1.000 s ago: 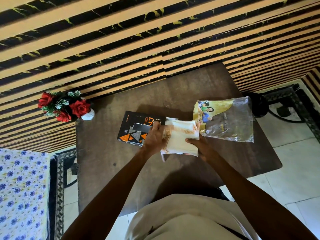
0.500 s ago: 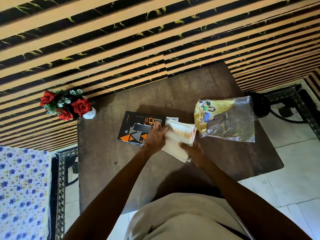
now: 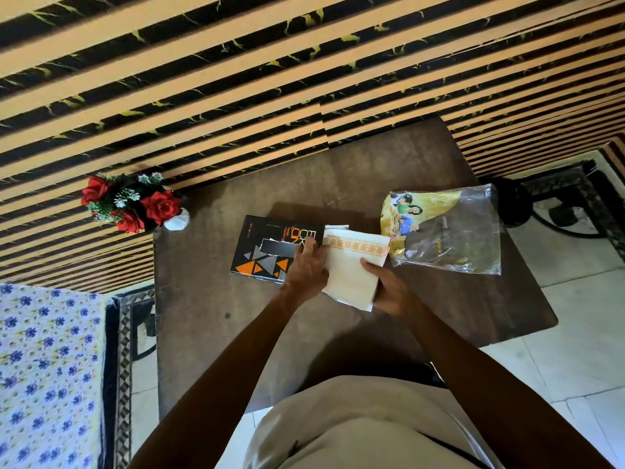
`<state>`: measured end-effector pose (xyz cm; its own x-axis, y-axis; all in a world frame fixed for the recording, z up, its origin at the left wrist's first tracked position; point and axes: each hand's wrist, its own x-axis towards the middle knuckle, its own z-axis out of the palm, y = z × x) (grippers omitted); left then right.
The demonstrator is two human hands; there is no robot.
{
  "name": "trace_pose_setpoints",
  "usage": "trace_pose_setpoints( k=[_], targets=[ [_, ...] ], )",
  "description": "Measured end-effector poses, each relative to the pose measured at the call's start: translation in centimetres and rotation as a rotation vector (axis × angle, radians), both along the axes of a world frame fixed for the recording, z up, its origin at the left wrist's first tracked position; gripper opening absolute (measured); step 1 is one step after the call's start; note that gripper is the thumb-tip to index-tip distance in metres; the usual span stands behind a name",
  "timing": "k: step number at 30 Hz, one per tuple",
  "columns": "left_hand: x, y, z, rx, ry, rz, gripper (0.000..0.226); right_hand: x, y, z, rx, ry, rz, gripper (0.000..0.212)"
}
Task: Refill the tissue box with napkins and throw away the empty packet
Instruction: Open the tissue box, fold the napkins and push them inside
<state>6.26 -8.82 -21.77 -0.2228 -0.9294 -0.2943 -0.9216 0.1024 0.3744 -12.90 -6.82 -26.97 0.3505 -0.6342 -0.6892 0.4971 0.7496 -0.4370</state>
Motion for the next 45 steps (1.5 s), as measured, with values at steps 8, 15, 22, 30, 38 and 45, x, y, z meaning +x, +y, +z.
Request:
trace_pose_setpoints(
  k=[8,15,22,30,38,45],
  targets=[
    [0.4,0.7,0.3,0.028,0.031,0.002,0.05,0.5,-1.2,0.1,-0.017,-0.099,0.076,0.048],
    [1.5,0.4,0.8,0.12,0.094,0.024,0.062,0.6,-2.3,-1.3,0.047,0.094,0.125,0.056],
    [1.1,0.6,0.8,0.112,0.093,0.042,0.065,-0.2,-3.2,-1.8,-0.108,0.345,0.263,0.052],
    [0.8,0.7,0.4,0.074,0.066,0.051,0.063,0.1,-3.4,-1.5,-0.179,0.449,0.278,0.061],
    [3.3,-0.4,1.5,0.25,0.273,0.005,0.062,0.9,-3.2,-0.6,-0.082,0.251,0.14,0.073],
    [4.2,0.2,1.0,0.222,0.29,-0.011,0.07,1.0,-3.3,1.4,0.063,-0.103,0.08,0.033]
  ],
)
